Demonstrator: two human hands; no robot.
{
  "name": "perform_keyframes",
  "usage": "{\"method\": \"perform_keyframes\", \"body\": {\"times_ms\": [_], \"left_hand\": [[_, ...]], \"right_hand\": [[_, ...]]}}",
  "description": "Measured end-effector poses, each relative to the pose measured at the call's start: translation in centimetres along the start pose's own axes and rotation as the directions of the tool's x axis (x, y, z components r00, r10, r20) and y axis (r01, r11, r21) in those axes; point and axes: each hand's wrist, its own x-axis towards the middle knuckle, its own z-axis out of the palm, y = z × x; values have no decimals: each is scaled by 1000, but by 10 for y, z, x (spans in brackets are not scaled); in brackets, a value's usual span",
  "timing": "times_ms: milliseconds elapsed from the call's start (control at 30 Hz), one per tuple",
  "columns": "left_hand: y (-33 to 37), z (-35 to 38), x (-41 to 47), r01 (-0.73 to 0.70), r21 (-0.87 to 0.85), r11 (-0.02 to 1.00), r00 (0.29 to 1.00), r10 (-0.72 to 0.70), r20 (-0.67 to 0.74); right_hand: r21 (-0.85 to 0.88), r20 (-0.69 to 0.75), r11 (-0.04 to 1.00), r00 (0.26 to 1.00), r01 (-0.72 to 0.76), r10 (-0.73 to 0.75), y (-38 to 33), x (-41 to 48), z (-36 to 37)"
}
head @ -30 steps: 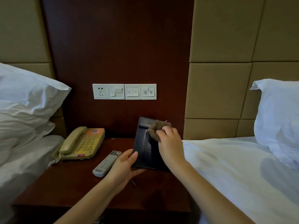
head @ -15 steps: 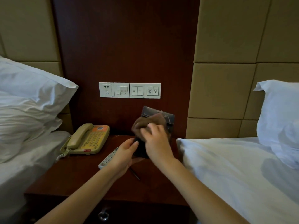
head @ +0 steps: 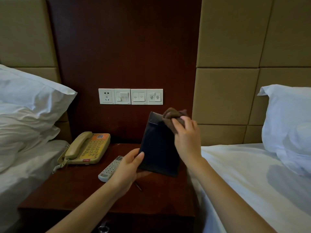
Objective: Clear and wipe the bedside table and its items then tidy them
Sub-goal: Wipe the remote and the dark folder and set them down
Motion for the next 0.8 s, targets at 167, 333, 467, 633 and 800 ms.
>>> {"method": "perform_keyframes", "body": {"times_ms": [167, 333, 467, 633, 800], "left_hand": [[-4, 8, 1, -95, 246, 965, 995, 97, 3], [-4, 12, -5, -137, 252, 958, 987, 152, -42], [-7, 0, -9, -113, 214, 970, 988, 133, -79], [-6, 6, -8, -142, 231, 963, 985, 160, -61], [-2, 9, -5, -205, 227, 952, 957, 243, -156]], "right_hand": [[85, 101, 996, 994, -36, 27, -32, 5, -1], [150, 83, 989, 996, 0, -13, -56, 19, 4], [126, 156, 970, 970, -208, 188, -16, 3, 7], [108, 172, 957, 953, -270, 249, -38, -1, 8], [162, 136, 986, 991, -37, 15, -68, -2, 17]]}}
